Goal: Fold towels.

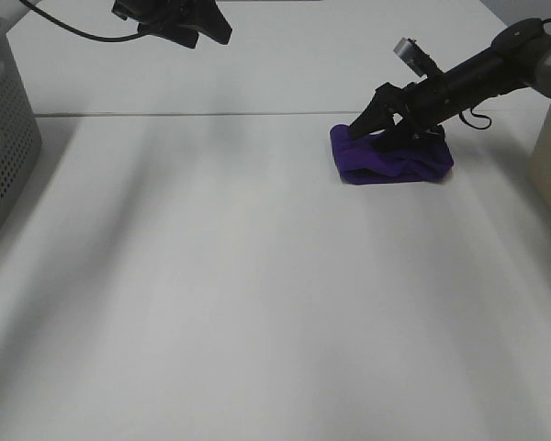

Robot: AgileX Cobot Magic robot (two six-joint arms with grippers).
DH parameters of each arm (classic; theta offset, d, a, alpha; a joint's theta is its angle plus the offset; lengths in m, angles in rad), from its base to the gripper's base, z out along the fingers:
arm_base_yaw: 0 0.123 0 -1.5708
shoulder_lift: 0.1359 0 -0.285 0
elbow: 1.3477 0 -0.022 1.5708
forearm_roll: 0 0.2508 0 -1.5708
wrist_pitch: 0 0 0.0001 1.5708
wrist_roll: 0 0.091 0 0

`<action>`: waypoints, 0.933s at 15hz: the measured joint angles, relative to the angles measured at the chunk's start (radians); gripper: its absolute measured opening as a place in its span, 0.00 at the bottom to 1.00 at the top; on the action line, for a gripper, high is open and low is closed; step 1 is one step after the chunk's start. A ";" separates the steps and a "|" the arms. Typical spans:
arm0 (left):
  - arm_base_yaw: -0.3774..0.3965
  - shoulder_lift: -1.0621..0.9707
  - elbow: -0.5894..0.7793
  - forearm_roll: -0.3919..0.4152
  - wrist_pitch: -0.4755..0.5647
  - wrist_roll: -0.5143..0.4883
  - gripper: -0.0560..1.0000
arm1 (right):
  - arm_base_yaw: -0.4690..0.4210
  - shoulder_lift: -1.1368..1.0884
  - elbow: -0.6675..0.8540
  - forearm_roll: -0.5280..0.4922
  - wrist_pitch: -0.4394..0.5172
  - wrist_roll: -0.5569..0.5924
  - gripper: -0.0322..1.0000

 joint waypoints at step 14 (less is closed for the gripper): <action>0.003 -0.051 0.000 0.570 0.059 -0.242 0.78 | 0.004 -0.541 0.012 -0.686 0.003 0.441 0.87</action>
